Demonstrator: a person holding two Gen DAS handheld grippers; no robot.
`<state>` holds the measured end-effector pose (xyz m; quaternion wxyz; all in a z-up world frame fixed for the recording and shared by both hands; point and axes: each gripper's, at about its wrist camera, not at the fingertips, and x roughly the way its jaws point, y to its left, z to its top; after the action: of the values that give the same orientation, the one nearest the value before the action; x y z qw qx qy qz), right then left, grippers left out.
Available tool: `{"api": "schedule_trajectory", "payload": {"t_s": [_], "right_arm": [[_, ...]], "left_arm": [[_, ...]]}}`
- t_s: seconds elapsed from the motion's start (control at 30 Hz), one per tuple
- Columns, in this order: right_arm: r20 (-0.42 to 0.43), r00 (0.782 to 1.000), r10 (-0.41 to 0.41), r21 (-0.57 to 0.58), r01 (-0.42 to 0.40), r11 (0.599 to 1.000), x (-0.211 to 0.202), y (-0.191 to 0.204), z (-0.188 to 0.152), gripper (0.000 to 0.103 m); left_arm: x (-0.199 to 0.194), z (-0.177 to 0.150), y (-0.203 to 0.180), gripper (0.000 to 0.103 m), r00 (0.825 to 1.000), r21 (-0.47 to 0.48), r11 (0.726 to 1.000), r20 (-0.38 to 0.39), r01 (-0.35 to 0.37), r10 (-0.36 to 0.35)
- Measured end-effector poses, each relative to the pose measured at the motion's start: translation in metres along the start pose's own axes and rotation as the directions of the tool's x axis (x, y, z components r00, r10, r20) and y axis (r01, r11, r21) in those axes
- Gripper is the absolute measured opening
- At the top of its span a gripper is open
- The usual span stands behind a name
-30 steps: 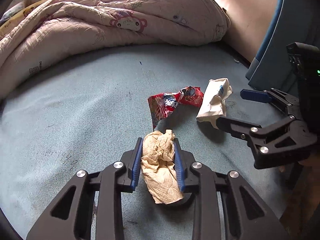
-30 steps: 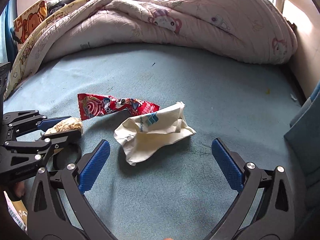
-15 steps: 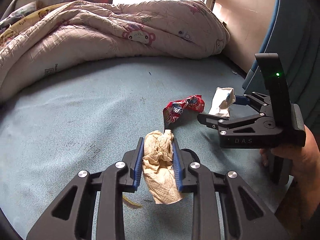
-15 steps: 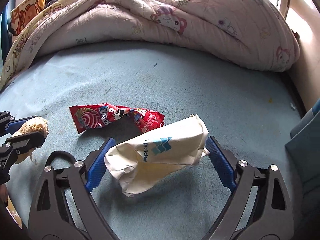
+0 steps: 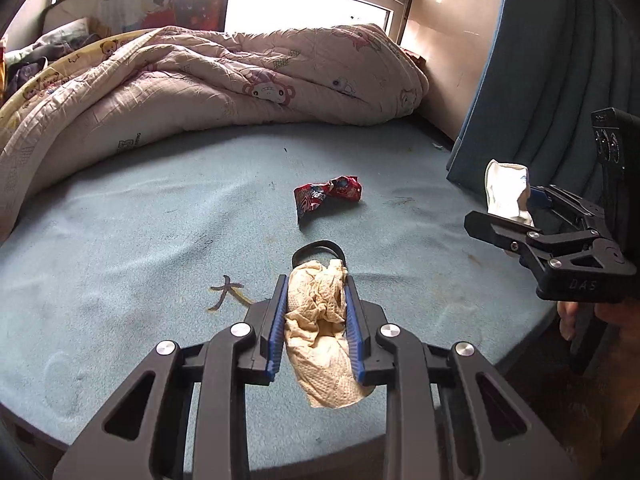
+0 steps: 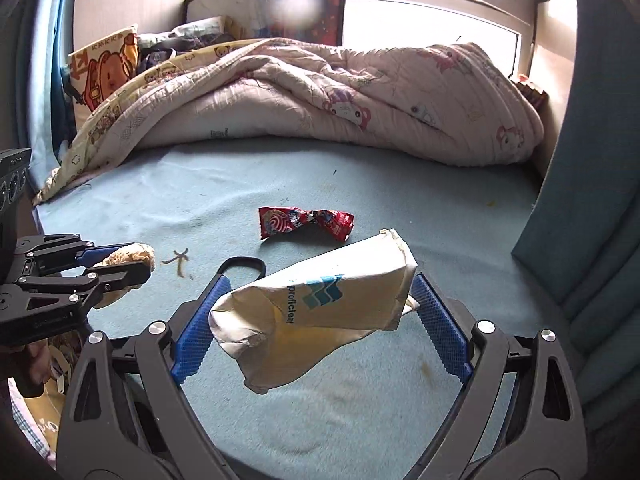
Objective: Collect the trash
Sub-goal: 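Carry both tissues down over the white bin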
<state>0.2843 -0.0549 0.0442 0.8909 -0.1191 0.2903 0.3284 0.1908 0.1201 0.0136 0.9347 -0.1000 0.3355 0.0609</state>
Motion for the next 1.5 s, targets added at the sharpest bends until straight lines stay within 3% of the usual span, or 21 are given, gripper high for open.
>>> {"api": "schedule_trajectory", "payload": {"t_s": [0.37,0.67,0.87,1.07,1.4,1.5], "right_arm": [[0.074,0.993,0.093,0.046,-0.096,0.994,-0.089,0.032,-0.066,0.087],[0.034,0.994,0.103,0.018,-0.104,0.994,-0.111,0.058,-0.157,0.087],[-0.105,0.986,0.126,0.022,-0.124,0.992,-0.077,0.075,-0.242,0.087],[-0.228,0.961,0.154,0.063,-0.143,0.988,-0.03,0.08,-0.312,0.087],[-0.312,0.93,0.192,0.083,-0.175,0.981,0.014,0.082,-0.348,0.087],[-0.342,0.927,0.155,0.049,-0.146,0.988,0.031,0.082,-0.355,0.087]], "left_arm": [[-0.074,-0.065,-0.031,0.025,0.999,0.038,0.999,0.042,0.012,-0.013],[-0.079,-0.147,-0.053,0.025,0.998,0.035,0.998,-0.01,0.055,-0.055],[-0.057,-0.201,-0.05,0.025,0.993,0.018,0.996,-0.08,0.085,-0.083],[-0.025,-0.246,-0.047,0.025,0.986,0.025,0.995,-0.142,0.094,-0.089],[0.031,-0.29,-0.035,0.025,0.968,0.007,0.995,-0.235,0.097,-0.092],[0.052,-0.3,-0.031,0.025,0.956,0.002,0.996,-0.279,0.093,-0.089]]}}
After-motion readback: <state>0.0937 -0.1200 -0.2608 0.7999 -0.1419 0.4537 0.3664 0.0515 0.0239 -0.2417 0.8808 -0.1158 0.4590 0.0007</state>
